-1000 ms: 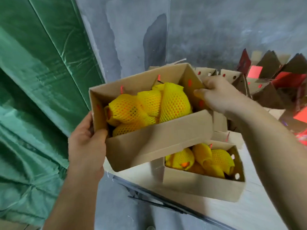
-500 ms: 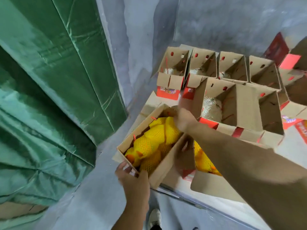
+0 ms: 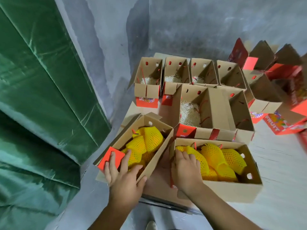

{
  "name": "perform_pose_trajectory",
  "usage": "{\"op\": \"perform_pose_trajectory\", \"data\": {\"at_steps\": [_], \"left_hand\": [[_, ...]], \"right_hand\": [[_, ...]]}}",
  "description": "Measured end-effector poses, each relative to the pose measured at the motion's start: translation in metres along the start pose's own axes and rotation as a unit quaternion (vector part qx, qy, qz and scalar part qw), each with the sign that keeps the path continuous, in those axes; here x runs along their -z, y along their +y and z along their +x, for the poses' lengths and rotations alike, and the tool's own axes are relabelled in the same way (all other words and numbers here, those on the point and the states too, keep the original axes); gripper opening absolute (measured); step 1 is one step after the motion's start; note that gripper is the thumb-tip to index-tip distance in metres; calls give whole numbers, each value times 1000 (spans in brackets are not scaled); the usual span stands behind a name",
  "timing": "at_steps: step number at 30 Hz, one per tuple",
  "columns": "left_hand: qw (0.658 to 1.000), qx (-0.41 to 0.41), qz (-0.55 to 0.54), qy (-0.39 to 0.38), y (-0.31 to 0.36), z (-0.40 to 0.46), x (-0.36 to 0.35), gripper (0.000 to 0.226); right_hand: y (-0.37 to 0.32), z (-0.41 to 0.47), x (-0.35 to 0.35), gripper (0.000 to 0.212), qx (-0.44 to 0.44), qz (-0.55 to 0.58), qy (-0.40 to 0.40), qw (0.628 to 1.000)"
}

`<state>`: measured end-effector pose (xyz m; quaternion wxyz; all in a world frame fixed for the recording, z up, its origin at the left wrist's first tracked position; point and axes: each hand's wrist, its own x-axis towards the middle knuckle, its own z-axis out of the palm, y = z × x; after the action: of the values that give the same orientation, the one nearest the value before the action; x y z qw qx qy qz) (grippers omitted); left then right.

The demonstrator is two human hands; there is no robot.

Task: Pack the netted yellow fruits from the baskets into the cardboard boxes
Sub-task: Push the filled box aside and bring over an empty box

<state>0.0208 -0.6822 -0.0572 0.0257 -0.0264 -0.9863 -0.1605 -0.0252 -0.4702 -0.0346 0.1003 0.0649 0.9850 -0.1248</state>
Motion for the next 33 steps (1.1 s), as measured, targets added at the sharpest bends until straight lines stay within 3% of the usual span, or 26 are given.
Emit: {"op": "perform_pose_trajectory", "data": {"at_steps": [2,6,10,14,16,18,20,21,23,24,27,28,30,33], "left_hand": [[999,4,-12,38,8,2,-4,30],[997,42,-32,60,34,18,-13,45],[994,66,-64,63,58,34,-6,43],[996,-18,-6,88,32,14,8,30],[995,-29,32,92,17,-3,17,28],[993,-8,54,101,15,-17,22,35],[991,-30,39,123,24,-23,27,46],[989,-70,12,131,29,-22,29,47],[984,-141,-48,96,40,-7,35,48],[988,-133,-73,37,45,5,37,51],[973,2,-119,-197,54,47,32,83],[965,18,-98,-244,55,56,25,94],[966,11,-39,-255,58,59,15,108],[980,3,-10,-200,57,51,1,108]], "right_hand": [[2,0,-3,44,6,-8,-8,1000],[2,-10,-9,66,82,-51,-9,995],[11,-28,-9,71,174,-81,-37,981],[42,-41,6,64,249,-73,-31,965],[53,-52,9,57,188,-19,67,980],[67,-57,9,76,-21,81,168,982],[84,-53,15,98,-230,230,178,929],[93,-48,18,96,-275,318,154,894],[100,-41,21,77,-241,491,102,831],[99,-41,23,71,-216,531,76,816],[94,-43,20,72,-188,516,56,834],[96,-45,19,74,-184,508,49,840],[100,-50,18,78,-179,513,24,839],[105,-60,14,80,-160,503,-13,849]]}}
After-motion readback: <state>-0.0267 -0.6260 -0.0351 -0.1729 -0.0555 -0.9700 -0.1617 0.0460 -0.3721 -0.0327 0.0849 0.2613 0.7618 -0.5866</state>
